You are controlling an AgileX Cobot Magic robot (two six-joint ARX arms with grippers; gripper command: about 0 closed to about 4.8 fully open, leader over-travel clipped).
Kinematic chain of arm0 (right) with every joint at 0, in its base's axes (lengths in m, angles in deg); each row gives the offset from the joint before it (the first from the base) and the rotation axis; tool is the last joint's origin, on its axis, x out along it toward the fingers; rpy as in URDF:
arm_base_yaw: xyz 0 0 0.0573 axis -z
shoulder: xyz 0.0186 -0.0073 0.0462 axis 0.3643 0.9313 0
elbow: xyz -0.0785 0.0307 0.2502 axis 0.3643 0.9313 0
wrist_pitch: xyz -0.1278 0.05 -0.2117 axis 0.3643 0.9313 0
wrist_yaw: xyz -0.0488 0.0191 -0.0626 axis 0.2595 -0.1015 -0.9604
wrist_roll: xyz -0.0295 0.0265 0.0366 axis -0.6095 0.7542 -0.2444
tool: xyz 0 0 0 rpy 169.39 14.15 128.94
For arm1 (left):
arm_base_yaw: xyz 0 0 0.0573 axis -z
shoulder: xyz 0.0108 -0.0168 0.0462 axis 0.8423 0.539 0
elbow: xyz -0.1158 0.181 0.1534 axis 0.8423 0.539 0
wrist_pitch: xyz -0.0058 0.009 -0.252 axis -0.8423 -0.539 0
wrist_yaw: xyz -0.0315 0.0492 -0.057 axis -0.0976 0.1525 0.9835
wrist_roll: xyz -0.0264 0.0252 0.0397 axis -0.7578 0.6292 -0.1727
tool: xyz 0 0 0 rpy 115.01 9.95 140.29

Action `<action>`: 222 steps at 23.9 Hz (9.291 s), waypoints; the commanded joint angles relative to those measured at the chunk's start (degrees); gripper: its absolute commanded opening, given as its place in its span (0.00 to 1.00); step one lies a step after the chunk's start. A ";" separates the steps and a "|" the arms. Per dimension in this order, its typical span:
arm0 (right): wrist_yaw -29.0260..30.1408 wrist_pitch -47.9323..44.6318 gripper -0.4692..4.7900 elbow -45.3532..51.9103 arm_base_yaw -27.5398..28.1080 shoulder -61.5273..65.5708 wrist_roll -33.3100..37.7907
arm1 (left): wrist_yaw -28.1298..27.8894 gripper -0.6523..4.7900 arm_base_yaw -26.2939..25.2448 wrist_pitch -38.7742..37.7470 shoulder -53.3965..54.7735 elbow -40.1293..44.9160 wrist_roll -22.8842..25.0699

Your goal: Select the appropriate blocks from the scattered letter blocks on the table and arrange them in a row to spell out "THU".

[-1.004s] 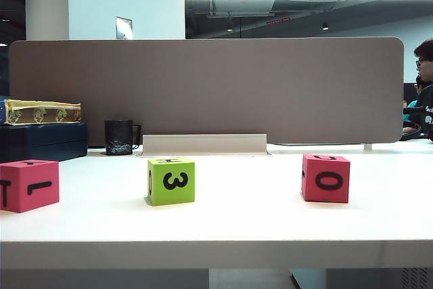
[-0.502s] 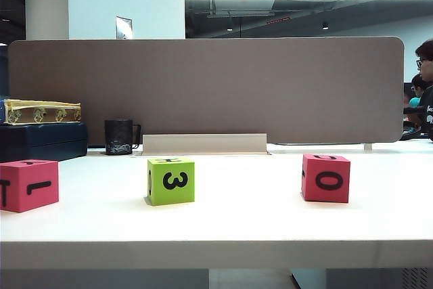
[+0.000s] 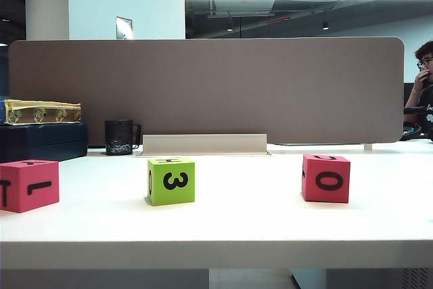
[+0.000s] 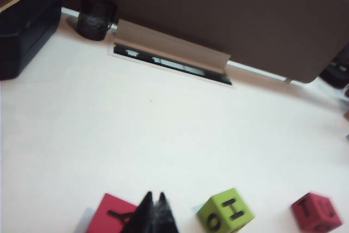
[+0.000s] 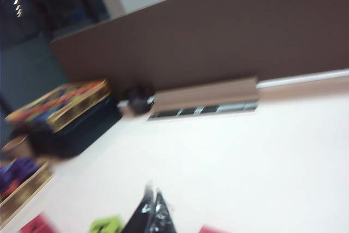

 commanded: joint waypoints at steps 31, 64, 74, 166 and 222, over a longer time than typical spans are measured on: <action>-10.21 26.23 0.08 -36.98 -43.89 45.88 -13.97 | -0.20 0.11 0.02 -10.01 35.85 -9.64 17.33; -13.81 26.16 0.08 -37.64 -43.78 49.92 -17.55 | -1.36 0.11 6.43 -8.02 63.89 -22.71 19.50; -13.84 26.21 0.08 -37.62 -43.76 49.92 -17.55 | -1.92 0.11 7.26 -7.87 66.18 -23.32 19.52; -15.50 26.67 0.08 -37.57 -43.76 50.53 -17.55 | -9.20 0.11 11.67 -33.77 82.01 -44.94 24.87; -20.52 18.56 0.08 -37.57 -37.59 66.58 -17.53 | -0.61 0.11 21.77 -28.98 91.10 -58.12 26.36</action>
